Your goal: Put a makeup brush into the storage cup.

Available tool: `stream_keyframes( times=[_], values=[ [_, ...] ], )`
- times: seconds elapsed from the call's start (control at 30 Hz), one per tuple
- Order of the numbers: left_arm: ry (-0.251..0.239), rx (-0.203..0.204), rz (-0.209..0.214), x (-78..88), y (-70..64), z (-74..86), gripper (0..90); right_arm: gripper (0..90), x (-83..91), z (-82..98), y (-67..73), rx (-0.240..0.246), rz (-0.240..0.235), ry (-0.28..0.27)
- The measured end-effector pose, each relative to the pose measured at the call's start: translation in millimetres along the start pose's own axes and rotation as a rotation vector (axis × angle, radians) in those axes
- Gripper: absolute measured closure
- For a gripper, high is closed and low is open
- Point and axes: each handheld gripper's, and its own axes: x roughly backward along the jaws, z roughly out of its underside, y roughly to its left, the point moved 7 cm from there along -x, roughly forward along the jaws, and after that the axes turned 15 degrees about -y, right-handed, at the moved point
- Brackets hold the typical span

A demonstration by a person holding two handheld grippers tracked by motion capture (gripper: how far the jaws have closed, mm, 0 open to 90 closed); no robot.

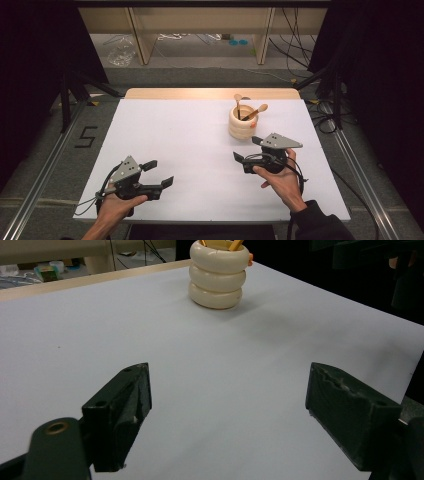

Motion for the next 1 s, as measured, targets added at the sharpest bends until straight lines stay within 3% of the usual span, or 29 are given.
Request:
stream_keyframes(
  times=[0.27,0.47,0.53,0.6,0.63,0.67,1.0],
  values=[
    [0.0,-0.003,-0.001,0.2,0.7,-0.1,18.4,16.1,9.1,2.9,7.7,-0.008,-0.01,-0.011],
    [0.0,-0.005,-0.001,0.4,0.4,-0.2,18.4,16.1,18.6,7.6,13.6,-0.029,-0.019,0.011],
    [0.0,-0.005,-0.001,0.4,0.3,-0.1,18.4,16.1,20.3,8.0,12.6,-0.014,-0.011,0.004],
    [0.0,-0.006,0.0,0.4,0.5,-0.1,18.4,16.1,22.5,9.6,15.5,-0.039,-0.026,0.008],
    [0.001,-0.006,-0.001,0.5,0.6,-0.1,18.4,16.1,23.8,9.9,14.3,-0.021,-0.017,0.007],
    [0.001,-0.006,0.0,0.5,0.6,-0.1,18.4,16.1,24.0,10.9,16.2,-0.037,-0.023,0.007],
    [-0.005,-0.003,0.002,0.5,0.1,0.1,18.4,16.1,33.2,16.8,21.7,-0.034,-0.028,0.025]
  ],
)
